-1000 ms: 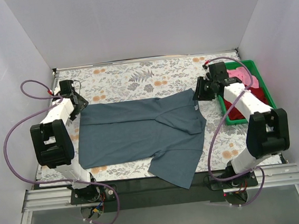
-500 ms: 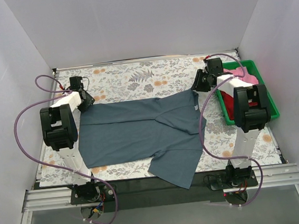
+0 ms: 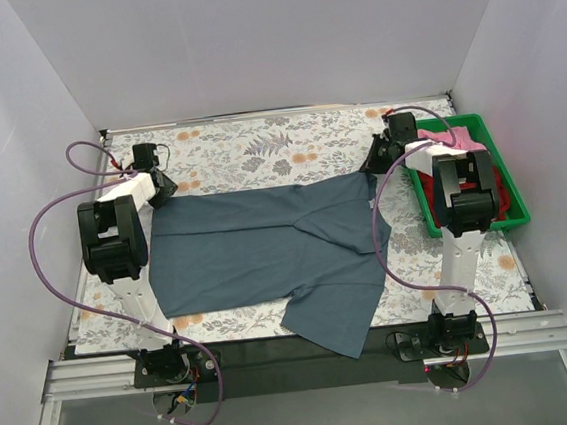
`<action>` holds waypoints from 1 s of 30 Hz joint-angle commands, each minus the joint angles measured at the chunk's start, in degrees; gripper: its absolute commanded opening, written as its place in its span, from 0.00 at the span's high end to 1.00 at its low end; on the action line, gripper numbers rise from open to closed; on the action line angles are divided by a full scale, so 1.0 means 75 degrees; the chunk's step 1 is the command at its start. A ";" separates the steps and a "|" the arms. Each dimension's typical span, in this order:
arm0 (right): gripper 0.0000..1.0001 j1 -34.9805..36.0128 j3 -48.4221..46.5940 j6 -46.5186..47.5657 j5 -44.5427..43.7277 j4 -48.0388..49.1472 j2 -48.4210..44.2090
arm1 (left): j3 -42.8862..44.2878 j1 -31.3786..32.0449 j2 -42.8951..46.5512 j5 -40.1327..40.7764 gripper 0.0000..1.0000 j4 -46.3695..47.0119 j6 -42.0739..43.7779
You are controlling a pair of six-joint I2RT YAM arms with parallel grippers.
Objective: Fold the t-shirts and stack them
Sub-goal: Fold the tshirt
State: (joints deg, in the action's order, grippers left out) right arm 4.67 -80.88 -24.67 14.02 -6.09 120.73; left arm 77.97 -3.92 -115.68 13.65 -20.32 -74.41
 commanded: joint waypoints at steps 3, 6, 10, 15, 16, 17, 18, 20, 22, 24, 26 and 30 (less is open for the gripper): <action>0.99 -0.0387 -0.0255 -0.0051 -0.0685 0.0413 -0.0182 | -0.0061 -0.0145 -0.0420 0.0477 0.63 -0.0244 -0.0379; 0.99 -0.0469 -0.0383 -0.0028 -0.0802 0.0554 -0.0102 | 0.0149 -0.0156 -0.0560 0.0454 0.63 -0.0326 -0.0461; 0.99 -0.0470 -0.0828 0.0066 -0.0827 0.0530 0.0133 | 0.0372 -0.0157 -0.0689 0.0336 0.63 -0.0338 -0.0532; 0.98 -0.0482 -0.1051 0.0171 -0.0710 0.0507 0.0251 | 0.0736 -0.0157 -0.0784 0.0254 0.55 -0.0186 -0.0298; 0.95 -0.0482 -0.1052 0.0206 -0.0675 0.0495 0.0228 | 0.0829 -0.0157 -0.0749 0.0219 0.51 -0.0139 -0.0239; 0.94 -0.0470 -0.1075 0.0288 -0.0651 0.0414 0.0181 | 0.0865 -0.0157 -0.0713 0.0208 0.49 -0.0092 -0.0181; 0.91 -0.0470 -0.1064 0.0324 -0.0628 0.0367 0.0030 | 0.0923 -0.0145 -0.0643 0.0196 0.45 -0.0080 -0.0134; 0.80 -0.0470 -0.1040 0.0487 -0.0604 0.0192 -0.0170 | 0.1017 -0.0110 -0.0374 0.0196 0.37 -0.0092 0.0007; 0.70 -0.0435 -0.0900 0.0605 -0.0674 0.0027 -0.0580 | 0.1006 0.0007 0.0069 0.0219 0.31 -0.0092 0.0147; 0.64 -0.0365 -0.0585 0.0745 -0.0756 -0.0231 -0.1105 | 0.0924 0.0263 0.0387 0.0242 0.23 -0.0103 0.0300; 0.58 -0.0248 -0.0292 0.0792 -0.0849 -0.0464 -0.1505 | 0.0749 0.0417 0.0902 0.0196 0.18 -0.0208 0.0429; 0.58 0.0220 0.0692 0.1131 -0.0838 -0.0735 -0.2806 | -0.0070 0.1609 0.1898 0.0020 0.17 -0.0303 0.0535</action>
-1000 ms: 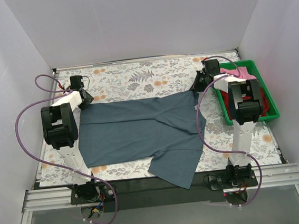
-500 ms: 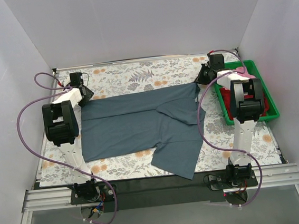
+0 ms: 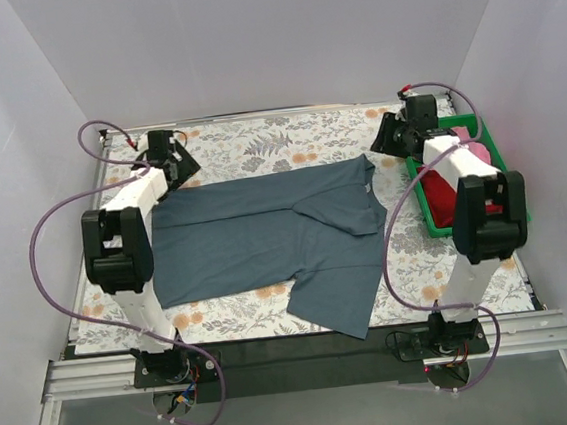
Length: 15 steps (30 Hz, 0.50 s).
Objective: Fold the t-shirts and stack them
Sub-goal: Fold the tshirt
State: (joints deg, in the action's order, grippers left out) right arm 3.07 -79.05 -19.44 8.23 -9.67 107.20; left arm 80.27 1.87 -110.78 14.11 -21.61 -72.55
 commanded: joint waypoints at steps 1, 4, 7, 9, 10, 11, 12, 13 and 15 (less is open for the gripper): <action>0.58 0.0620 0.0774 0.0656 -0.0124 -0.0385 -0.1190 | -0.0564 0.1003 0.1433 -0.0099 0.17 -0.0119 0.0287; 0.61 0.1755 0.1198 0.2035 -0.0942 -0.0690 -0.1706 | -0.1454 0.1578 0.2253 -0.0264 0.17 -0.0212 0.0322; 0.63 0.3010 0.1561 0.3021 -0.2091 -0.0796 -0.1906 | -0.2369 0.1895 0.3062 -0.0381 0.17 -0.0318 0.0357; 0.64 0.3725 0.1703 0.3341 -0.2526 -0.0796 -0.1906 | -0.3046 0.2000 0.3704 -0.0312 0.17 -0.0342 0.0392; 0.64 0.4075 0.1761 0.3574 -0.2608 -0.0796 -0.1883 | -0.3259 0.2024 0.3906 -0.0276 0.17 -0.0330 0.0381; 0.64 0.4230 0.1843 0.3681 -0.2737 -0.0796 -0.1778 | -0.3482 0.2036 0.4093 -0.0264 0.17 -0.0307 0.0369; 0.65 0.4382 0.1867 0.3786 -0.2831 -0.0796 -0.1708 | -0.3832 0.2036 0.4374 -0.0276 0.17 -0.0284 0.0311; 0.65 0.4674 0.1879 0.3962 -0.2971 -0.0808 -0.1649 | -0.4044 0.2048 0.4492 -0.0299 0.17 -0.0191 0.0287; 0.66 0.4898 0.1868 0.4127 -0.3299 -0.0855 -0.1380 | -0.4338 0.2048 0.4680 -0.0311 0.17 -0.0061 0.0252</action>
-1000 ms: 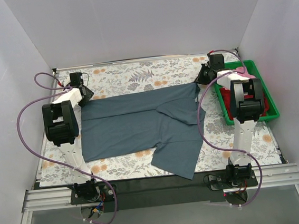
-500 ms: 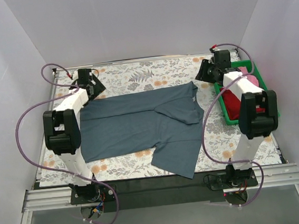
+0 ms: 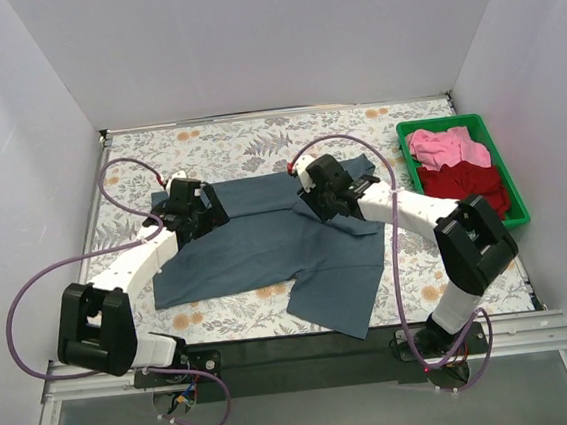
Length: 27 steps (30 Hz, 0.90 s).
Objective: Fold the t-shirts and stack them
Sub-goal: Fold the tshirt
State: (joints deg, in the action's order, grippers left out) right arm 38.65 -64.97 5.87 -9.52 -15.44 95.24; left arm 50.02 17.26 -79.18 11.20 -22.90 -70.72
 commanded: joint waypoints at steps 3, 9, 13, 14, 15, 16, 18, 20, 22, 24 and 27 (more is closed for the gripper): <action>0.67 0.0447 -0.0056 0.0940 -0.1285 -0.0144 0.0554 | -0.0680 0.0008 0.0502 0.0158 0.17 0.0275 0.0007; 0.70 0.0659 -0.0360 0.1163 -0.1847 -0.0343 0.1211 | -0.0728 0.0008 0.0268 0.0241 0.17 0.0510 0.0089; 0.76 0.0740 -0.0606 0.1280 -0.2000 -0.0472 0.1492 | -0.0728 0.0008 0.0198 0.0288 0.17 0.0533 0.0124; 0.80 0.0741 -0.0642 0.1292 -0.2116 -0.0496 0.1562 | -0.0739 0.0008 0.0209 0.0288 0.17 0.0545 0.0124; 0.84 0.0741 -0.0688 0.1303 -0.2176 -0.0507 0.1586 | -0.0740 0.0008 0.0174 0.0276 0.17 0.0533 0.0124; 0.90 0.0741 -0.0724 0.1385 -0.2269 -0.0542 0.1586 | -0.0728 0.0008 0.0174 0.0264 0.17 0.0545 0.0124; 0.96 0.0741 -0.0841 0.1490 -0.2527 -0.0554 0.1540 | -0.0728 0.0008 0.0174 0.0253 0.17 0.0545 0.0124; 0.96 0.0671 -0.1051 0.1725 -0.2633 -0.0566 0.1481 | -0.0716 0.0008 0.0139 0.0229 0.17 0.0545 0.0136; 0.96 0.0519 -0.1250 0.1981 -0.2598 -0.0601 0.1492 | -0.0716 0.0008 0.0116 0.0194 0.17 0.0545 0.0148; 0.94 0.0402 -0.1613 0.2111 -0.2481 -0.0671 0.1551 | -0.0728 0.0008 0.0104 0.0182 0.17 0.0545 0.0160; 0.89 0.0039 -0.2070 0.2241 -0.2282 -0.0718 0.1785 | -0.0739 0.0008 0.0092 0.0171 0.18 0.0533 0.0171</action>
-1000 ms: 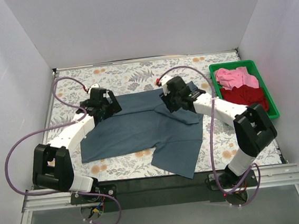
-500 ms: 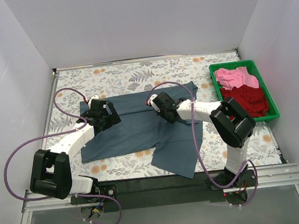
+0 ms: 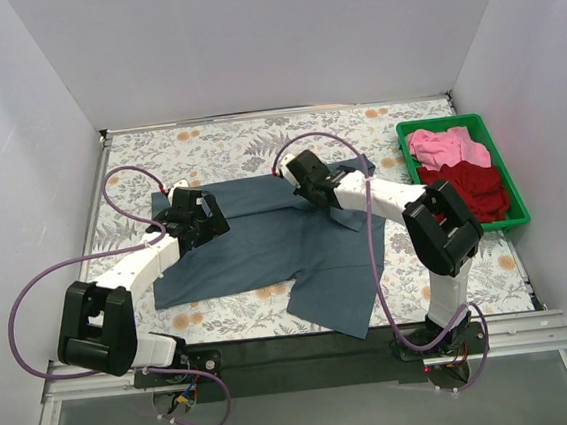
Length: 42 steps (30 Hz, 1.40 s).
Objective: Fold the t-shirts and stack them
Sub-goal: Fold the tshirt
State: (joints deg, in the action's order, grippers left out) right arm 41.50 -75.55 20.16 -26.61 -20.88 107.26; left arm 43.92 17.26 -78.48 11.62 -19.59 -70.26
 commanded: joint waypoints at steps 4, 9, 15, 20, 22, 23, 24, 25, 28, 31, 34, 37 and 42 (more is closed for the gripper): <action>0.80 -0.1019 -0.1270 0.0184 0.0243 0.0007 0.0604 | 0.0062 0.0008 -0.0036 0.0080 0.17 0.0105 0.0122; 0.70 -0.1618 -0.1879 -0.0402 0.0477 -0.0167 0.1120 | 0.0085 0.0008 -0.0118 0.0033 0.17 0.0093 0.0157; 0.68 -0.1560 -0.1471 -0.0930 0.1308 -0.0262 0.0278 | 0.0120 0.0008 -0.0200 -0.0061 0.17 0.0058 0.0157; 0.66 -0.1115 -0.0768 -0.0896 0.1918 0.0018 -0.0356 | 0.0132 0.0008 -0.0235 -0.0096 0.17 0.0046 0.0157; 0.62 -0.0952 -0.0673 -0.0825 0.2048 0.0194 -0.0345 | 0.0132 0.0008 -0.0247 -0.0096 0.17 0.0023 0.0157; 0.62 -0.0939 -0.0673 -0.0814 0.2060 0.0206 -0.0263 | 0.0132 0.0008 -0.0259 -0.0084 0.17 0.0023 0.0157; 0.62 -0.0939 -0.0743 -0.0825 0.2083 0.0206 -0.0170 | 0.0132 0.0008 -0.0259 -0.0096 0.17 0.0023 0.0157; 0.62 -0.0939 -0.0766 -0.0825 0.2095 0.0206 0.0005 | 0.0132 0.0008 -0.0259 -0.0096 0.18 0.0011 0.0157; 0.62 -0.0939 -0.0954 -0.0790 0.2247 0.0230 0.0298 | 0.0109 0.0008 -0.0271 -0.0061 0.18 0.0000 0.0157; 0.63 -0.0939 -0.1152 -0.0732 0.2213 0.0253 0.0591 | 0.0132 0.0008 -0.0306 0.0009 0.17 -0.0024 0.0157; 0.63 -0.0939 -0.1282 -0.0661 0.2142 0.0253 0.0861 | 0.0132 0.0008 -0.0306 0.0033 0.17 -0.0012 0.0134; 0.65 -0.0939 -0.1317 -0.0649 0.2142 0.0253 0.1072 | 0.0132 0.0008 -0.0329 0.0045 0.17 -0.0036 0.0122; 0.71 -0.0951 -0.1364 -0.0614 0.1931 0.0253 0.1237 | 0.0144 0.0008 -0.0341 0.0103 0.17 -0.0071 0.0122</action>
State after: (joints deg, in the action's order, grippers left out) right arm 34.46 -83.02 15.25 -11.03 -20.49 116.22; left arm 43.94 17.26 -81.32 11.16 -19.70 -69.84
